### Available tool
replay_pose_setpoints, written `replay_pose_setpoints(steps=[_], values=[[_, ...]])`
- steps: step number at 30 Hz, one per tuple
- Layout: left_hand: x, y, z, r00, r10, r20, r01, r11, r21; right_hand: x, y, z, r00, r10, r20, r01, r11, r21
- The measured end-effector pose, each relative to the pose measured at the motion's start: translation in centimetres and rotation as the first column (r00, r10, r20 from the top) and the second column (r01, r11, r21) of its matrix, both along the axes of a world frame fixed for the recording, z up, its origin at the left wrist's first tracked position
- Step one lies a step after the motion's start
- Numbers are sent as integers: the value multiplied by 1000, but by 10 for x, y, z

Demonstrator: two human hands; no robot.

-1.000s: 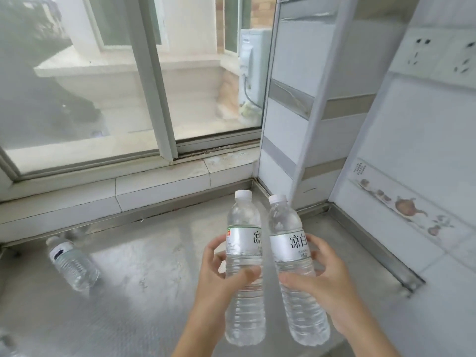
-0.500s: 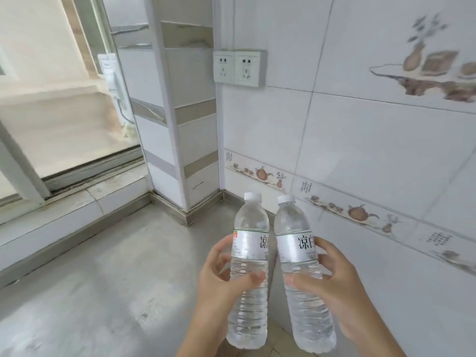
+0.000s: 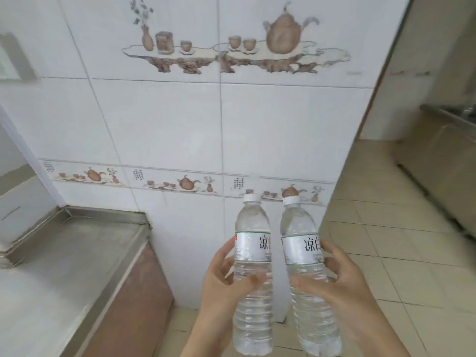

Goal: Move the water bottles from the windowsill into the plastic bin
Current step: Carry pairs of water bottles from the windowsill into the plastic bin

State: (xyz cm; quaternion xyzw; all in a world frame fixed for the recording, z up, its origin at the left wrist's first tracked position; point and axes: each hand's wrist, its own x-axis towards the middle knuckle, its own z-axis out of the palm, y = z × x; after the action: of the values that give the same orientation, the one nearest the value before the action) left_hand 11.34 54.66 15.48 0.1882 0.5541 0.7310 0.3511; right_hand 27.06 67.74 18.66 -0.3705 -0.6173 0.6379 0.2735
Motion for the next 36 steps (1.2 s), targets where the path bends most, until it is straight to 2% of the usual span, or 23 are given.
replay_pose_setpoints(steps=[7, 15, 19, 26, 32, 36], values=[[72, 112, -2, 956, -286, 60, 287, 958, -14, 113, 60, 2, 953, -303, 3, 303, 953, 2], [138, 256, 6, 789, -607, 97, 603, 795, 63, 193, 140, -7, 802, -596, 27, 596, 803, 21], [162, 339, 0, 719, -678, 149, 675, 733, 78, 221, 198, -13, 714, -697, 57, 696, 717, 44], [204, 475, 5, 591, -799, 110, 799, 599, 57, 261, 296, -12, 550, -834, 47, 831, 552, 61], [245, 567, 4, 527, -846, 82, 847, 531, 26, 297, 374, -15, 482, -875, 47, 875, 483, 26], [281, 639, -6, 531, -844, 82, 846, 533, 3, 334, 445, -22, 467, -883, 42, 884, 468, -4]])
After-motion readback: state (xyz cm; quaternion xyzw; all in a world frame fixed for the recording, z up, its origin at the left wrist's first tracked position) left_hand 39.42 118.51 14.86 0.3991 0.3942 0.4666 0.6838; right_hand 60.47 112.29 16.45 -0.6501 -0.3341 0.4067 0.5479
